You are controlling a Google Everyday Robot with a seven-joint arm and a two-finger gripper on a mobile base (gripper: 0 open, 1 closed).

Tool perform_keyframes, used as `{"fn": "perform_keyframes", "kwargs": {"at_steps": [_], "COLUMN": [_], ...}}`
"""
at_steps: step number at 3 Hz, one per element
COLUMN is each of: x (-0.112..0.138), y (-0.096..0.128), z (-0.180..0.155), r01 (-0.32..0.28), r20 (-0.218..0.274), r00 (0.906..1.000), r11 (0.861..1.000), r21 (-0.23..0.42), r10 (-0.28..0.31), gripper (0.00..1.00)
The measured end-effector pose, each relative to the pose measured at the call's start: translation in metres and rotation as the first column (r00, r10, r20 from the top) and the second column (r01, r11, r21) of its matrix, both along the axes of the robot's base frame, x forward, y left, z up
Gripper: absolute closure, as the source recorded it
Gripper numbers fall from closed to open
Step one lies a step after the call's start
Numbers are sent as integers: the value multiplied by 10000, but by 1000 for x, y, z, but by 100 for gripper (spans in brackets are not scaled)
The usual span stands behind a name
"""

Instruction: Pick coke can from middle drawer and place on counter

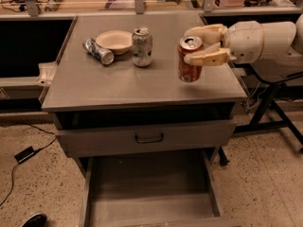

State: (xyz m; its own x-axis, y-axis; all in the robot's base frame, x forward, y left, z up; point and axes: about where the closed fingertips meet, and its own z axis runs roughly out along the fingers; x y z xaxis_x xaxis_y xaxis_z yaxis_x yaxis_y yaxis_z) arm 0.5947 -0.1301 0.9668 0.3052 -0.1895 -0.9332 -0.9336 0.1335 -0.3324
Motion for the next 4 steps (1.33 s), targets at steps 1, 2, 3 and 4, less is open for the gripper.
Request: {"fn": "perform_keyframes", "kwargs": {"at_steps": [1,2,3,4], "x": [21,42,52,52], "y": [-12,-18,-19,-19], "z": [-13,-37,-46,-46], "r01": [551,912,974,962], "r20": [-1038,-1659,-1272,-1255], "r00": [9929,9825,9878,9881], "r11": [9981,9953,9936,9937], "r21": [-287,328,580,576], "r10": [-578,-845,-894,-884], "gripper": [100,98,74,53]}}
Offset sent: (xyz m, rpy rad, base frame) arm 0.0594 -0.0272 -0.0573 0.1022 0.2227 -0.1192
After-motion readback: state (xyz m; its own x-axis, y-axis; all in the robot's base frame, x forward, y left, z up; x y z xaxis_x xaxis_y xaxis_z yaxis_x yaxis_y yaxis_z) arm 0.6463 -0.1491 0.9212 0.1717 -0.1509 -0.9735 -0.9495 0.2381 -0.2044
